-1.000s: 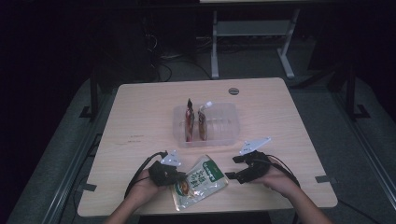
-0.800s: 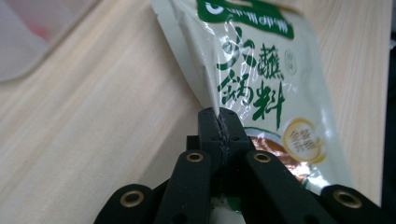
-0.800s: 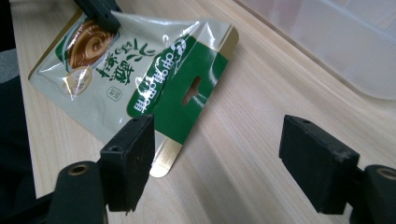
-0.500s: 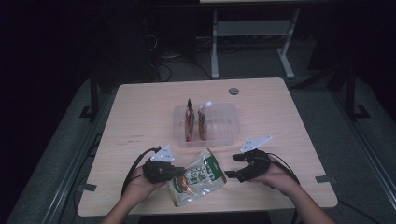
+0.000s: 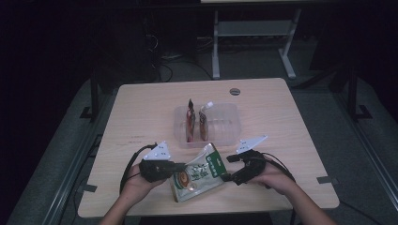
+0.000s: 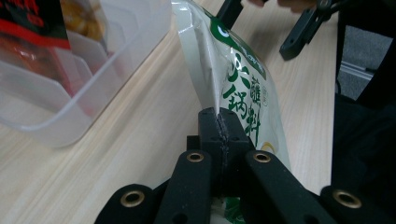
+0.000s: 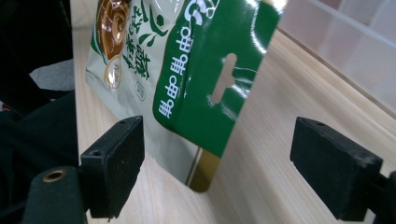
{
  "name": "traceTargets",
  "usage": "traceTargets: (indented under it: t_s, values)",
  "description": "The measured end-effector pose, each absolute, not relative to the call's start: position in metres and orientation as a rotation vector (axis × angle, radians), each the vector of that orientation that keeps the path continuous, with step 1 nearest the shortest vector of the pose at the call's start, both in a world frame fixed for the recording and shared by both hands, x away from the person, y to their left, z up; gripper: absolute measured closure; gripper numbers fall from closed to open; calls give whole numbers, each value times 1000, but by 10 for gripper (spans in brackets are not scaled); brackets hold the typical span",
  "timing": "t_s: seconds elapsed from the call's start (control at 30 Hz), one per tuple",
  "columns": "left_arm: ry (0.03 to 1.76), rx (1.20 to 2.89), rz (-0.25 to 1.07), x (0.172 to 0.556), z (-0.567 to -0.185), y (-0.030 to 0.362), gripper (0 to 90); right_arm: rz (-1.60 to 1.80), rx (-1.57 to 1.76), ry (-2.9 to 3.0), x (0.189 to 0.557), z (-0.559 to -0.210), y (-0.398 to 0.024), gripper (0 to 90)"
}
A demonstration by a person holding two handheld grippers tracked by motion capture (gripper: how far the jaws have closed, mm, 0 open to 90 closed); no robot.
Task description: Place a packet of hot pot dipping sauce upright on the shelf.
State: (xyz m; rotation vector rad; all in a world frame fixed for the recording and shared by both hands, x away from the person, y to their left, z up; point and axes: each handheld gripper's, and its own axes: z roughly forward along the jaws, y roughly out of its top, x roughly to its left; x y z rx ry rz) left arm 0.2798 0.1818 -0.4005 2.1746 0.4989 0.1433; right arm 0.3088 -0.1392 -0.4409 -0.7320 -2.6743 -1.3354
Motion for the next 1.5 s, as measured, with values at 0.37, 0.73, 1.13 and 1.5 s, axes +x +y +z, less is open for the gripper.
traceTargets:
  t_s: [0.37, 0.73, 1.13, 1.5]
  values:
    - [448, 2151, 105, 273, -399, 166, 900, -1380, -688, -2600, 310, -436, -127, 227]
    - [462, 2146, 126, 274, -401, 166, 900, -1380, -667, -2586, 310, -436, -127, 521]
    - [487, 2141, 137, 278, -404, 168, 900, -1383, -653, -2584, 310, -432, -128, 803]
    - [476, 2157, 131, 279, -407, 167, 892, -1379, -624, -2602, 311, -433, -128, 892]
